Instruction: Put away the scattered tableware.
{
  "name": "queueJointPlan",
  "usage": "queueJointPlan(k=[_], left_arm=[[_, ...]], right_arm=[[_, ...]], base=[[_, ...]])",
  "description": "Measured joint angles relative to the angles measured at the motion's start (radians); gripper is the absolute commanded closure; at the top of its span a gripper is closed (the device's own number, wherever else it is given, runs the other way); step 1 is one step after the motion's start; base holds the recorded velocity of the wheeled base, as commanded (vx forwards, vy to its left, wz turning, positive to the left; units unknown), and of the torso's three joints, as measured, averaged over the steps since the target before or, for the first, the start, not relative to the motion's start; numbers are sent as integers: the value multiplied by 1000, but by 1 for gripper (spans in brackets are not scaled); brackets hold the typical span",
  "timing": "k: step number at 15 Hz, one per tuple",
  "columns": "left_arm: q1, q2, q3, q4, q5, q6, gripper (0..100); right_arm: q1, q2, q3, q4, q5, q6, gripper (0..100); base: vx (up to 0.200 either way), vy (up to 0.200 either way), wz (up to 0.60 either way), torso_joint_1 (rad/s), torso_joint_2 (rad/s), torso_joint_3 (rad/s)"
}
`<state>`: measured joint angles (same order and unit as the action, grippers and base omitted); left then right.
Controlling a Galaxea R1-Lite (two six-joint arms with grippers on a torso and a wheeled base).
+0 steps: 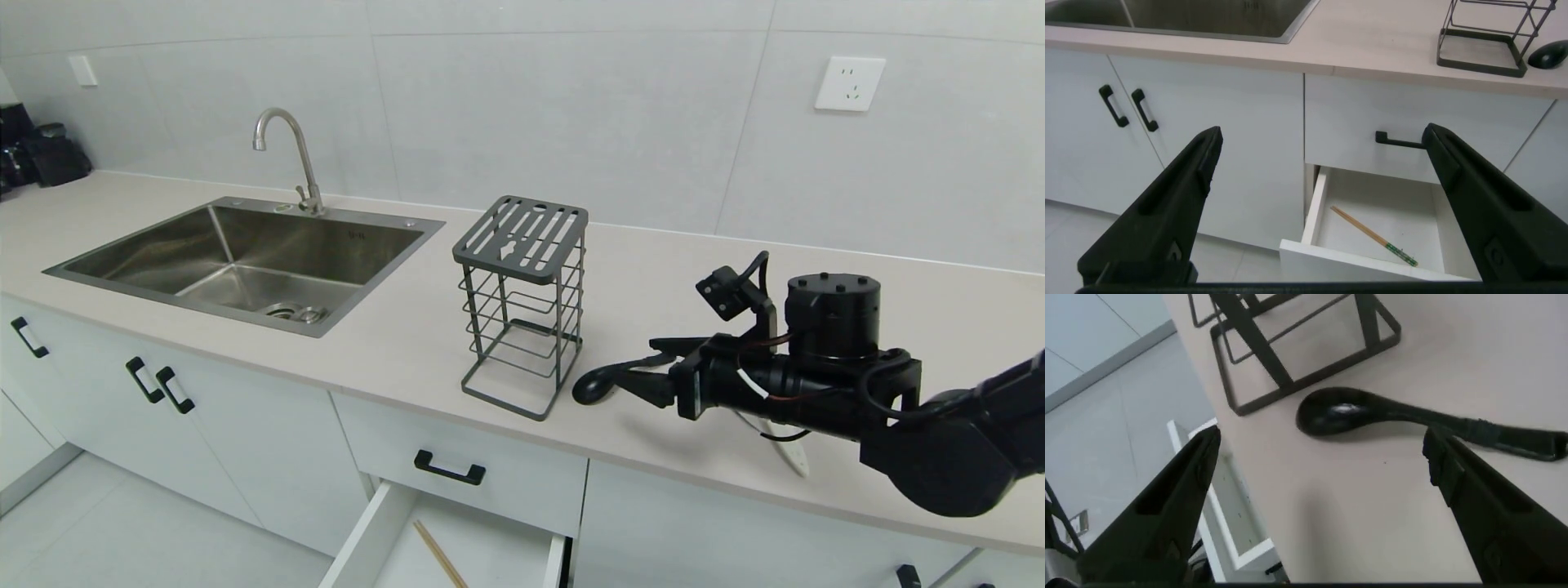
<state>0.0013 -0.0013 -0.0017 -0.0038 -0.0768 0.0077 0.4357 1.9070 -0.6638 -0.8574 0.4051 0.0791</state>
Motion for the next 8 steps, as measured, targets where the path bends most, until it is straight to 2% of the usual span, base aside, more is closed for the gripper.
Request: queueJointPlan(k=[3, 8], left_arm=[[0, 0, 0, 0, 0, -1, 0], [0, 0, 0, 0, 0, 0, 0]], right_arm=[[-36, -16, -50, 150, 53, -14, 0], [-90, 8, -114, 166, 92, -143, 0]], base=[[0, 0, 0, 0, 0, 0], [0, 0, 0, 0, 0, 0]])
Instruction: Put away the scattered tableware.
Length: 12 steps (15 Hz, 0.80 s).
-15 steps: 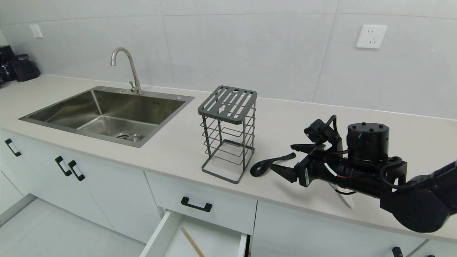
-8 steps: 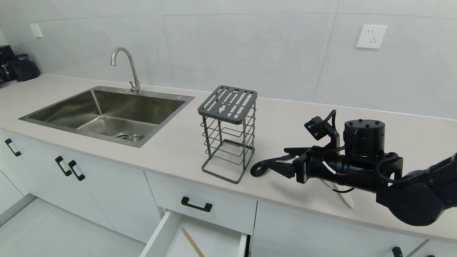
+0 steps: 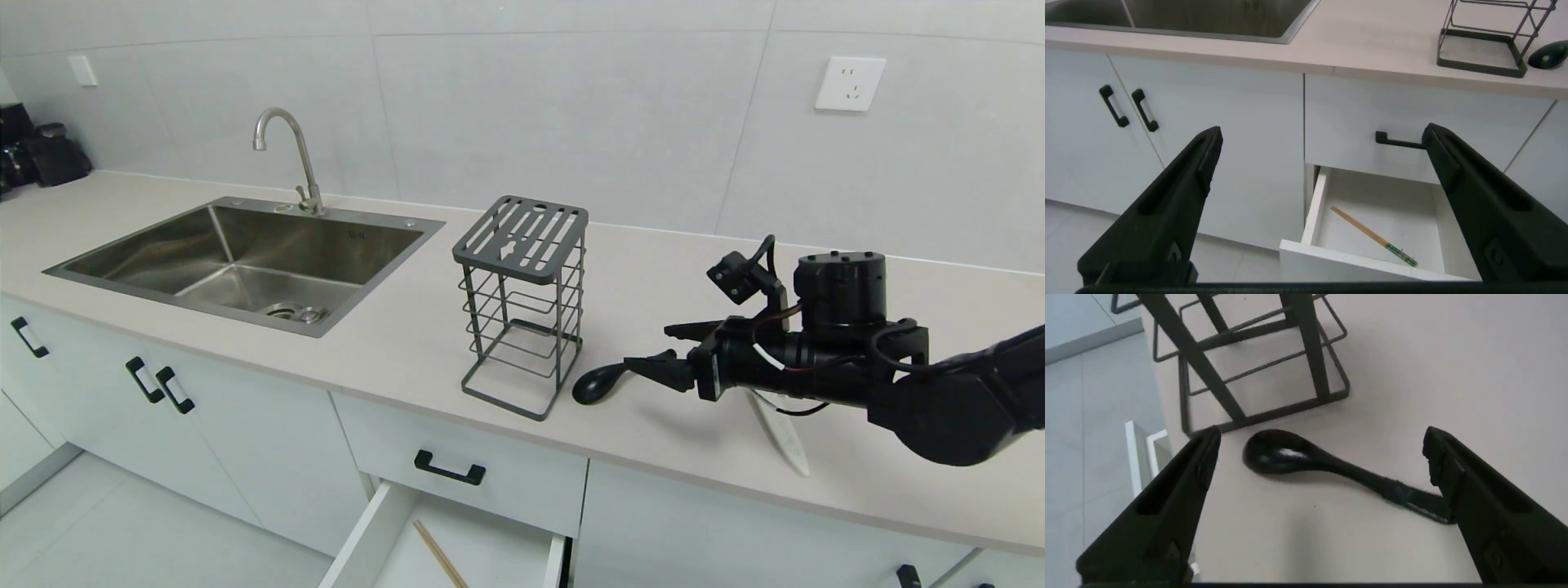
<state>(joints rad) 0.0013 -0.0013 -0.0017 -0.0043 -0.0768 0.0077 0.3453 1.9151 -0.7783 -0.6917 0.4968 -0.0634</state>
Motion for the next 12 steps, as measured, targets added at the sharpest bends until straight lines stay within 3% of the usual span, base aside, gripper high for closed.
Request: queueJointPlan(k=[5, 12], left_arm=[[0, 0, 0, 0, 0, 0, 0], [0, 0, 0, 0, 0, 0, 0]], right_arm=[[-13, 108, -84, 7, 93, -151, 0], [-14, 216, -134, 31, 89, -203, 0]], base=[[0, 0, 0, 0, 0, 0], [0, 0, 0, 0, 0, 0]])
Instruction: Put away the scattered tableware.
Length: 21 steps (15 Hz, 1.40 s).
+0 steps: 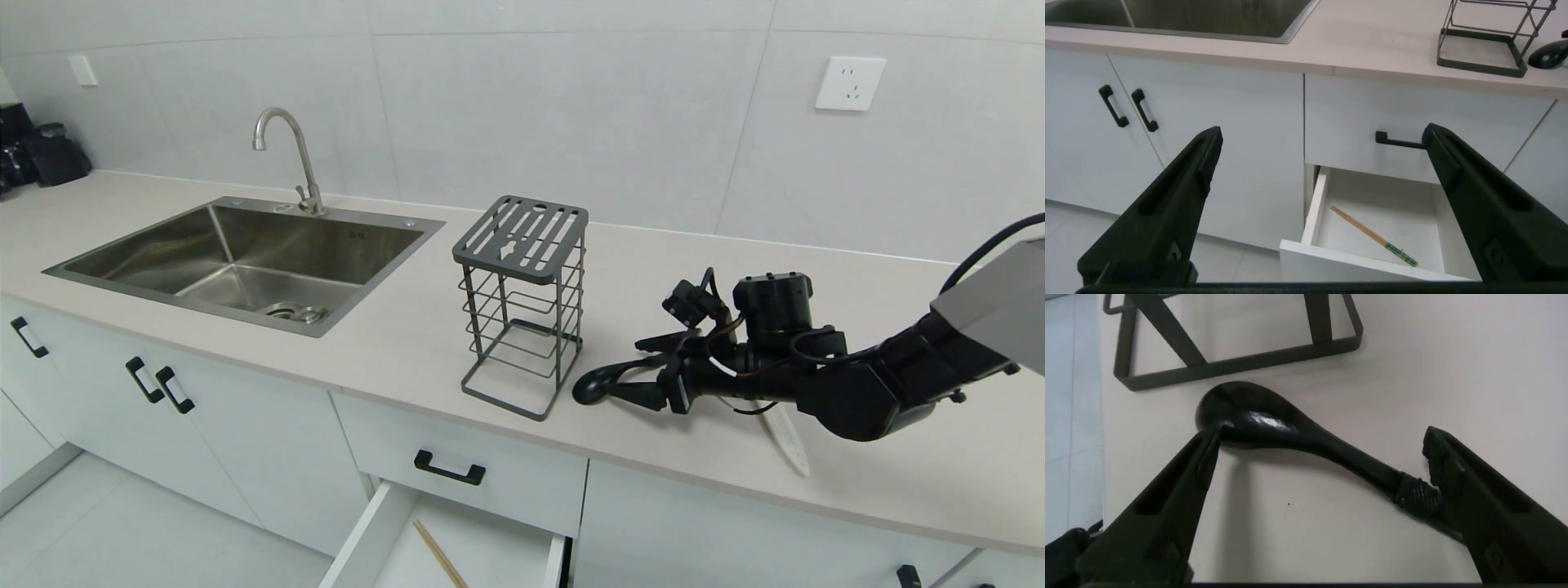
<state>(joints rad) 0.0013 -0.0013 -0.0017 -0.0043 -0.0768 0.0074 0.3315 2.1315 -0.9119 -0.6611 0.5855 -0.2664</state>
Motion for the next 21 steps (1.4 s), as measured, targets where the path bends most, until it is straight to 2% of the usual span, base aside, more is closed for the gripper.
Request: queueJointPlan(k=[6, 7, 14, 21], left_arm=[[0, 0, 0, 0, 0, 0, 0], [0, 0, 0, 0, 0, 0, 0], [0, 0, 0, 0, 0, 0, 0], [0, 0, 0, 0, 0, 0, 0]], right_arm=[[-2, 31, 0, 1, -5, -45, 0], [-2, 34, 0, 0, -4, -45, 100], [-11, 16, 61, -6, -3, -51, 100], [-77, -160, 257, 7, 1, -76, 100]], base=[[0, 0, 0, 0, 0, 0], [0, 0, 0, 0, 0, 0], [0, 0, 0, 0, 0, 0], [0, 0, 0, 0, 0, 0]])
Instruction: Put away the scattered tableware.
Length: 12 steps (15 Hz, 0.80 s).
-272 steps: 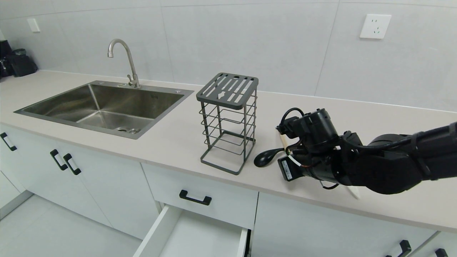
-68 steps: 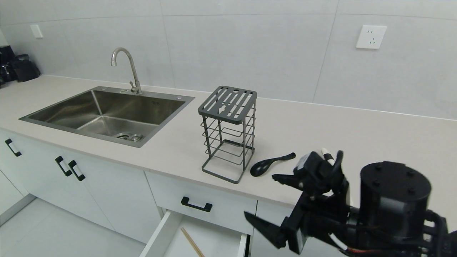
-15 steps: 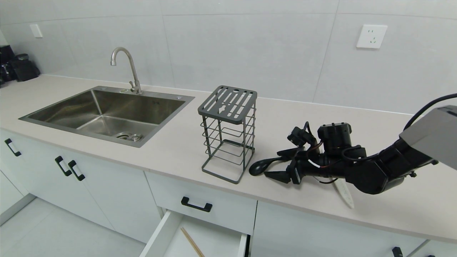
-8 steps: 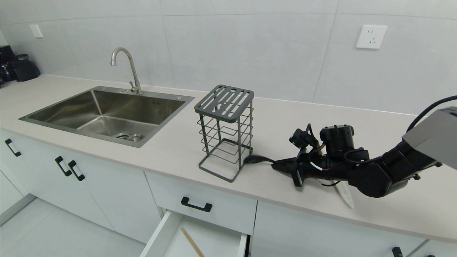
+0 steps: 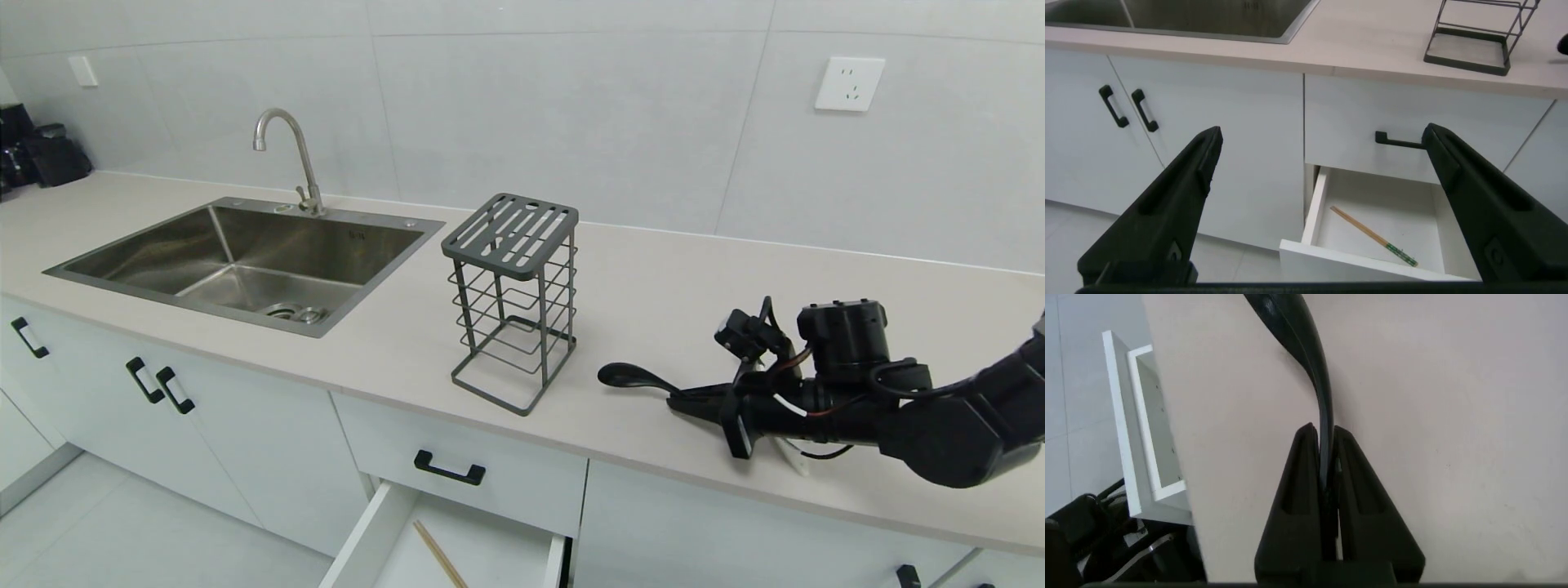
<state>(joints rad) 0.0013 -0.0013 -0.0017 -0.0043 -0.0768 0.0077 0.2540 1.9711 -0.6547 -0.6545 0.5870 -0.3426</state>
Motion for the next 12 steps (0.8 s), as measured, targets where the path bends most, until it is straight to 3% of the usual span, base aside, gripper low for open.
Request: queueJointPlan(k=[12], left_arm=[[0, 0, 0, 0, 0, 0, 0]], right_arm=[[1, -235, 179, -9, 19, -34, 100]], base=[[0, 0, 0, 0, 0, 0]])
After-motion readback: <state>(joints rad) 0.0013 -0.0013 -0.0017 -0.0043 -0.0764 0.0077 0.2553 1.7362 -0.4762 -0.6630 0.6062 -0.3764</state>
